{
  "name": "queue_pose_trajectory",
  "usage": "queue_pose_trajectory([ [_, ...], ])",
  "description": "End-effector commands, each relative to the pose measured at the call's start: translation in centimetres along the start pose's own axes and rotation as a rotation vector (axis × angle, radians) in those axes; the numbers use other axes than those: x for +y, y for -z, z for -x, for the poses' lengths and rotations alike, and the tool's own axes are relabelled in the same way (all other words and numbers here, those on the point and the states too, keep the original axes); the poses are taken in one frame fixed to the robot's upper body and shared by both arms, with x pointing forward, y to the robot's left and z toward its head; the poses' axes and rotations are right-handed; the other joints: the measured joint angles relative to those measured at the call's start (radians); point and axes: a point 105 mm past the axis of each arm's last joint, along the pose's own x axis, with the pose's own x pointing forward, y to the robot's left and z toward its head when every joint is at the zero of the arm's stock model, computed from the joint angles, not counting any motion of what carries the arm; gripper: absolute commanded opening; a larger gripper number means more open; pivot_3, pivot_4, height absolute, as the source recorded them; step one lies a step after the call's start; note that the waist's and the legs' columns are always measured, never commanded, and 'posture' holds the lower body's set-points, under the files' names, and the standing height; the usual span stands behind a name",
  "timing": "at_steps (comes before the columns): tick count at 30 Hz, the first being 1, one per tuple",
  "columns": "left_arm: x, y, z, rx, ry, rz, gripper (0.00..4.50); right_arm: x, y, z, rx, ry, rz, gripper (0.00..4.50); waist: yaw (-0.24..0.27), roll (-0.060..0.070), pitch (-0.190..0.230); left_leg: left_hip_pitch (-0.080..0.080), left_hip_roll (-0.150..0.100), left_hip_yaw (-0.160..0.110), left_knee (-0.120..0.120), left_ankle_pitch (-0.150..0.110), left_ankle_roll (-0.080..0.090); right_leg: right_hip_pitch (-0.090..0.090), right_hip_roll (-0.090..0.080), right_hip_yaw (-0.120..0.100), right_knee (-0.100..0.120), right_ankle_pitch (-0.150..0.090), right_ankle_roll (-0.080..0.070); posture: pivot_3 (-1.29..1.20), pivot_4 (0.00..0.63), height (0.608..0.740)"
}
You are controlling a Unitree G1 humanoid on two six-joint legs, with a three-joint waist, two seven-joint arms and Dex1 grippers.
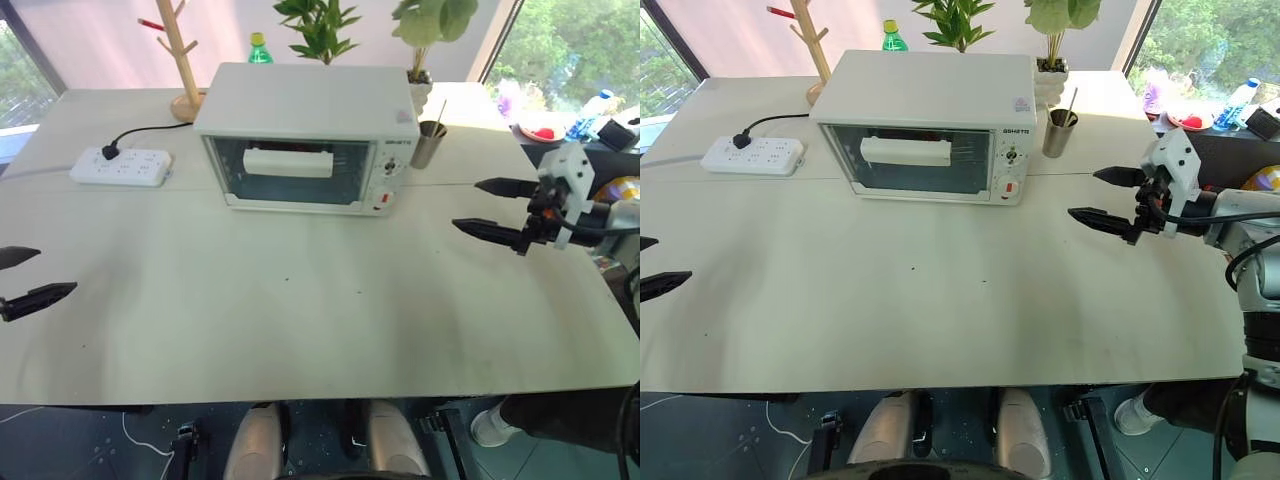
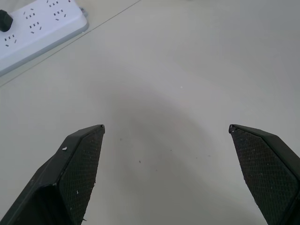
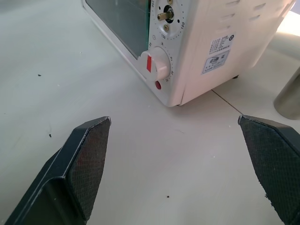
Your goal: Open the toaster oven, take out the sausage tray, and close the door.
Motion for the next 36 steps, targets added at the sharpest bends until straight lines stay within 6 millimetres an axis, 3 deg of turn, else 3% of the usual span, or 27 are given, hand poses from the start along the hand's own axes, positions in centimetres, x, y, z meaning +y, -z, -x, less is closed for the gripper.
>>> queue_pose_trajectory([
  [1, -0.4, -1.0, 0.8, -0.027, 0.015, -0.021, 4.5, -0.3, -1.1, 0.2, -0.033, 0.014, 0.04, 4.47, 0.0, 0.0, 0.0, 0.0, 0.0, 0.0, 0.0, 0.0, 0.0, 0.0, 0.0, 0.0, 0.0, 0.0, 0.0, 0.0, 0.15, 0.717],
  [10, 0.0, -1.9, -0.1, -0.092, -0.018, 0.01, 4.5, -0.1, -0.6, 0.7, -0.029, 0.04, 0.028, 4.47, 0.001, 0.0, 0.0, 0.0, 0.001, 0.0, 0.0, 0.0, 0.0, 0.0, 0.001, 0.0, 0.0, 0.0, 0.0, 0.0, 0.15, 0.717],
  [19, -0.9, -5.3, -1.9, -0.232, 0.044, 0.043, 4.5, 0.7, -1.7, 0.5, -0.061, 0.061, 0.019, 4.47, 0.0, 0.0, 0.0, 0.0, 0.001, 0.001, 0.0, 0.0, 0.0, 0.0, 0.001, 0.0, 0.0, 0.0, 0.0, 0.0, 0.15, 0.717],
  [24, -4.2, -9.0, -5.2, -0.313, 0.178, -0.037, 4.5, 2.4, -2.9, -1.3, -0.09, 0.009, -0.005, 4.47, 0.003, 0.0, 0.0, 0.0, 0.001, 0.0, 0.001, 0.0, 0.0, 0.001, 0.001, 0.001, 0.001, 0.001, 0.0, 0.0, 0.15, 0.717],
  [31, -7.0, -11.8, -8.7, -0.382, 0.31, -0.079, 4.5, 5.9, -5.4, -4.8, -0.168, -0.154, -0.006, 4.47, -0.003, 0.0, 0.0, 0.0, -0.002, 0.0, 0.001, 0.0, 0.0, 0.001, 0.002, 0.001, 0.001, 0.001, 0.0, 0.0, 0.15, 0.717],
  [36, -8.3, -13.3, -10.1, -0.411, 0.374, -0.105, 4.5, 7.4, -6.0, -7.6, -0.191, -0.204, -0.005, 4.47, -0.001, -0.001, 0.0, 0.0, -0.002, 0.0, 0.001, 0.0, 0.0, 0.001, 0.002, 0.001, 0.001, 0.001, 0.0, 0.0, 0.15, 0.717],
])
